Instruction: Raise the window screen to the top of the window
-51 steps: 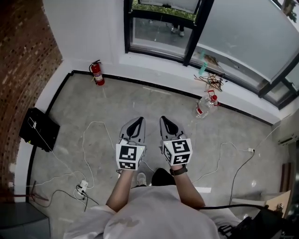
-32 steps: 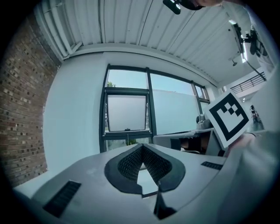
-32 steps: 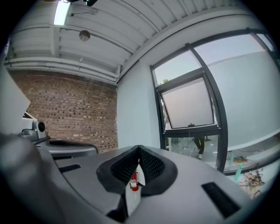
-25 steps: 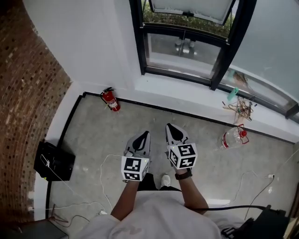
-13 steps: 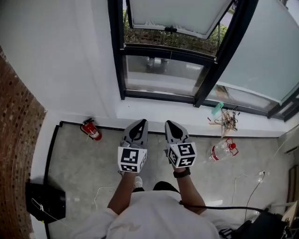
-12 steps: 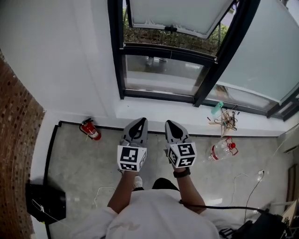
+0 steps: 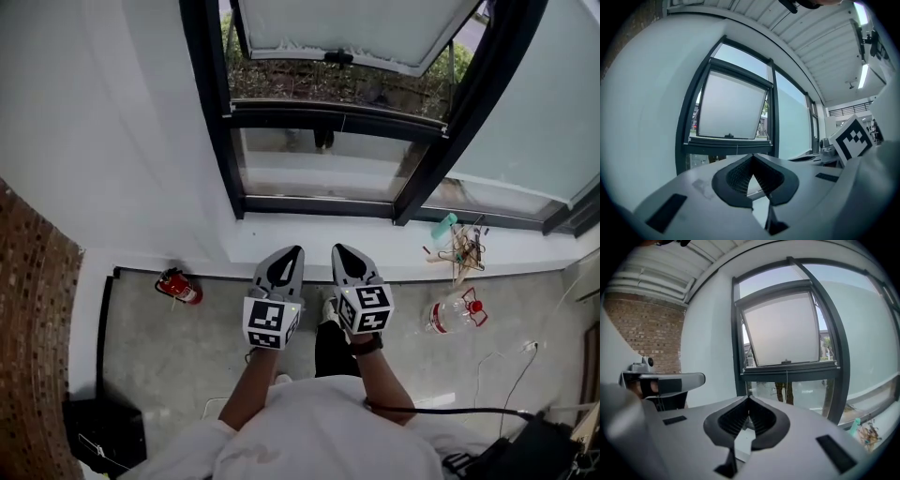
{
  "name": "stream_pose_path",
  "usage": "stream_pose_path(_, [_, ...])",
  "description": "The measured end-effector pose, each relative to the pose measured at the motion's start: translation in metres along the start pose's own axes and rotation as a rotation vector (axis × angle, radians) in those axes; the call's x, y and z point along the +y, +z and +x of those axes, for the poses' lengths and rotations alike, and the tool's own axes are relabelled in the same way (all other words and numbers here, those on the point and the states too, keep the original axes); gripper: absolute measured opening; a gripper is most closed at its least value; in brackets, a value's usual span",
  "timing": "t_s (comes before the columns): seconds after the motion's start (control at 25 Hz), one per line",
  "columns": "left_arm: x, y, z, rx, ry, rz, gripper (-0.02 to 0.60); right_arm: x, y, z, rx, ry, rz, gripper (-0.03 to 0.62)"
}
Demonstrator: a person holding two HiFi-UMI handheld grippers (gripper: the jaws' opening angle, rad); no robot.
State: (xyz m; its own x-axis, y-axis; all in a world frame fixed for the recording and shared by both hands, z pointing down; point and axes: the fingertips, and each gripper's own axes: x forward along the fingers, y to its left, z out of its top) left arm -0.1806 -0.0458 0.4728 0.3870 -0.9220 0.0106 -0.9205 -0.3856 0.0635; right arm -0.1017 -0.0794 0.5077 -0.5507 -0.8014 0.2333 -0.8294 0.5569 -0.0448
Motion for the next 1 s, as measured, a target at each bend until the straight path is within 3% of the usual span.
stream_pose_path(0.48, [0.062,0.051,0.255,0.009,0.029,0.152,0.002,-0.190,0.092,0.204,-0.094,0.042,0.043,0.002])
stream_pose_path(0.64, [0.061,0.033,0.314,0.064,0.023,0.166,0.002,-0.226,0.056,0.257,-0.025,0.125,0.010,0.003])
stream_pose_path(0.8, [0.082,0.012,0.343,0.144,0.020,0.195,0.002,-0.239,0.013,0.299,0.052,0.126,0.076,0.006])
stream_pose_path(1.0, [0.115,-0.006,0.385,0.208,-0.035,0.216,0.002,-0.244,-0.007,0.334,0.116,0.096,0.077,0.051])
